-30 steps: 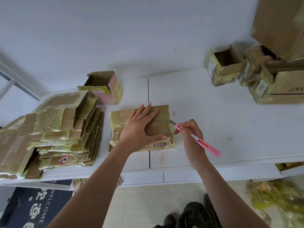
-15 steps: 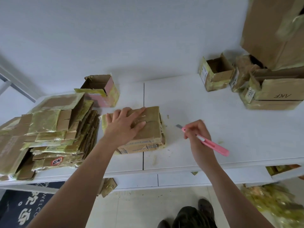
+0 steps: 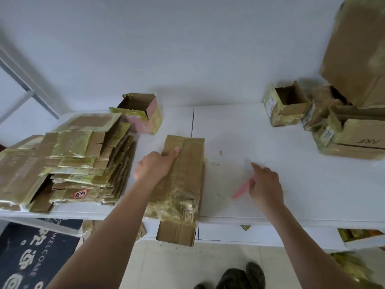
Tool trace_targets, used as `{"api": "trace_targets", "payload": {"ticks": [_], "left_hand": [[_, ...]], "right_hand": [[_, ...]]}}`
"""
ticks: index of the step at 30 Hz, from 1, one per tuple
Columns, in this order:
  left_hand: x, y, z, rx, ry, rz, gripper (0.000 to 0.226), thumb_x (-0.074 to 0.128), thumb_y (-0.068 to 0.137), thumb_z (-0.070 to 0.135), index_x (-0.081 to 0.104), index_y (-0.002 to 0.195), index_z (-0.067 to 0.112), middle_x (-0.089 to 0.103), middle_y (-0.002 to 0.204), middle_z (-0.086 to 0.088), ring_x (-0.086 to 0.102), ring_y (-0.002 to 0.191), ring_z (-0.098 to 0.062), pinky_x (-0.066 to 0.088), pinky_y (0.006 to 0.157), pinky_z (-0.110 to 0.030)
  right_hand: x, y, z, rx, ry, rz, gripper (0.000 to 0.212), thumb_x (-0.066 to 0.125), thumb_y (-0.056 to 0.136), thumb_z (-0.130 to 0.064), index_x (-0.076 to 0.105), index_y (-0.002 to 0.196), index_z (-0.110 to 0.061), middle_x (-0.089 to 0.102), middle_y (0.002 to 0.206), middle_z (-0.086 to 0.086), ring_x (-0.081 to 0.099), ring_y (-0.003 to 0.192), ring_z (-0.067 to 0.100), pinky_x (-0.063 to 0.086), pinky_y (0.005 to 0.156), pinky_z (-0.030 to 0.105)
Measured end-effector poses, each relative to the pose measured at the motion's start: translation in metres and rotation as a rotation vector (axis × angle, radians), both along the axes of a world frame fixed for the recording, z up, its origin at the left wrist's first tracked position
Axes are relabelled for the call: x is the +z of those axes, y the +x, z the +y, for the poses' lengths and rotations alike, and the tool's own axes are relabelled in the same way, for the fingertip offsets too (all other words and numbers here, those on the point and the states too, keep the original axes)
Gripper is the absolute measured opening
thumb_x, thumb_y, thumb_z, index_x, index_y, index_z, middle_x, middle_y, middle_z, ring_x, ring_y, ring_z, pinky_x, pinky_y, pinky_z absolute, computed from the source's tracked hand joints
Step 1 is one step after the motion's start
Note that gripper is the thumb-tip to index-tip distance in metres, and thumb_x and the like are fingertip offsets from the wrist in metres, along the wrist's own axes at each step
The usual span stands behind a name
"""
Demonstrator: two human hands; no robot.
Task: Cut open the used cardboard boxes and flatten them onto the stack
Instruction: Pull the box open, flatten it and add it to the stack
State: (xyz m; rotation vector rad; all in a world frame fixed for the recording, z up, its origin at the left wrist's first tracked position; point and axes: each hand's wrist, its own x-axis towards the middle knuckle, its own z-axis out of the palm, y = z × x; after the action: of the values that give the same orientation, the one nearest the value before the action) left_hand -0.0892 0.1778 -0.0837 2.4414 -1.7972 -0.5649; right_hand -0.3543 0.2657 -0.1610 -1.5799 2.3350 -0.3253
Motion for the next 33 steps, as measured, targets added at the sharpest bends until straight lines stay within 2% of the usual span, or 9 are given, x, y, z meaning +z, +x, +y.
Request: {"api": "trace_targets", "payload": {"ticks": [3, 6, 9, 13, 16, 19, 23, 28, 33], "left_hand": [[-0.004, -0.001, 0.001, 0.026, -0.013, -0.002, 0.083, 0.028, 0.081, 0.086, 0.066, 0.101, 0.015, 0.065, 0.103, -0.009, 0.060, 0.098, -0.033, 0.042, 0.072, -0.036], [-0.002, 0.002, 0.001, 0.033, -0.013, 0.046, 0.077, 0.031, 0.085, 0.081, 0.066, 0.096, 0.013, 0.065, 0.098, -0.009, 0.060, 0.095, -0.032, 0.042, 0.071, -0.035], [0.007, 0.017, -0.001, 0.053, -0.054, 0.185, 0.065, 0.041, 0.088, 0.071, 0.065, 0.085, 0.010, 0.067, 0.085, -0.006, 0.065, 0.079, -0.025, 0.046, 0.063, -0.031], [0.003, 0.037, 0.010, 0.176, 0.082, 0.666, 0.042, 0.067, 0.086, 0.051, 0.067, 0.090, 0.010, 0.072, 0.086, -0.005, 0.071, 0.076, -0.021, 0.061, 0.067, -0.035], [-0.007, 0.045, 0.015, 0.274, 0.073, 0.793, 0.038, 0.072, 0.084, 0.045, 0.068, 0.095, 0.009, 0.072, 0.086, -0.004, 0.071, 0.073, -0.018, 0.056, 0.051, -0.025], [-0.011, 0.050, 0.014, 0.278, 0.003, 0.772, 0.033, 0.076, 0.082, 0.041, 0.070, 0.084, 0.009, 0.073, 0.080, -0.003, 0.070, 0.065, -0.016, 0.051, 0.045, -0.022], [-0.017, 0.051, 0.013, 0.218, -0.055, 0.652, 0.036, 0.075, 0.083, 0.038, 0.065, 0.063, 0.009, 0.065, 0.055, 0.000, 0.061, 0.040, -0.010, 0.046, 0.038, -0.021], [-0.017, 0.053, 0.011, 0.215, -0.058, 0.640, 0.040, 0.073, 0.085, 0.036, 0.061, 0.059, 0.008, 0.066, 0.057, -0.007, 0.065, 0.045, -0.018, 0.058, 0.048, -0.031], [-0.015, 0.052, 0.013, 0.215, -0.061, 0.664, 0.041, 0.072, 0.087, 0.034, 0.060, 0.059, 0.007, 0.068, 0.064, -0.011, 0.068, 0.052, -0.023, 0.059, 0.051, -0.034]], "right_hand": [[0.028, 0.041, -0.003, 0.129, -0.208, -0.450, 0.040, 0.052, 0.100, -0.021, 0.050, 0.140, -0.018, 0.063, 0.120, 0.006, 0.061, 0.111, 0.023, 0.049, 0.091, 0.029], [0.051, 0.085, -0.008, 0.252, -0.148, -0.860, 0.058, 0.057, 0.096, -0.042, 0.035, 0.149, -0.032, 0.057, 0.124, -0.013, 0.064, 0.102, 0.004, 0.053, 0.084, 0.017], [0.059, 0.105, -0.020, 0.326, -0.186, -0.814, 0.067, 0.064, 0.095, -0.032, 0.031, 0.153, -0.029, 0.049, 0.132, -0.015, 0.059, 0.105, -0.002, 0.049, 0.086, 0.010], [0.067, 0.113, -0.034, 0.365, -0.098, -0.789, 0.067, 0.062, 0.096, -0.027, 0.029, 0.155, -0.025, 0.048, 0.148, -0.002, 0.056, 0.124, 0.014, 0.048, 0.104, 0.031], [0.069, 0.124, -0.045, 0.420, -0.064, -0.651, 0.067, 0.063, 0.096, -0.025, 0.030, 0.154, -0.018, 0.051, 0.147, 0.005, 0.057, 0.124, 0.018, 0.047, 0.105, 0.032], [0.072, 0.135, -0.054, 0.410, -0.068, -0.457, 0.059, 0.055, 0.100, -0.028, 0.033, 0.153, -0.013, 0.052, 0.144, 0.009, 0.058, 0.121, 0.023, 0.041, 0.097, 0.020], [0.077, 0.149, -0.058, 0.374, -0.064, -0.347, 0.062, 0.050, 0.100, -0.042, 0.035, 0.150, -0.007, 0.060, 0.130, 0.014, 0.062, 0.111, 0.027, 0.046, 0.094, 0.032], [0.080, 0.165, -0.062, 0.281, -0.075, -0.216, 0.072, 0.069, 0.082, -0.059, 0.046, 0.125, -0.006, 0.061, 0.109, 0.011, 0.064, 0.096, 0.031, 0.049, 0.071, 0.034], [0.084, 0.170, -0.070, 0.261, -0.032, -0.176, 0.061, 0.077, 0.078, -0.044, 0.042, 0.114, -0.007, 0.052, 0.095, 0.003, 0.061, 0.089, 0.029, 0.043, 0.064, 0.030]]}}
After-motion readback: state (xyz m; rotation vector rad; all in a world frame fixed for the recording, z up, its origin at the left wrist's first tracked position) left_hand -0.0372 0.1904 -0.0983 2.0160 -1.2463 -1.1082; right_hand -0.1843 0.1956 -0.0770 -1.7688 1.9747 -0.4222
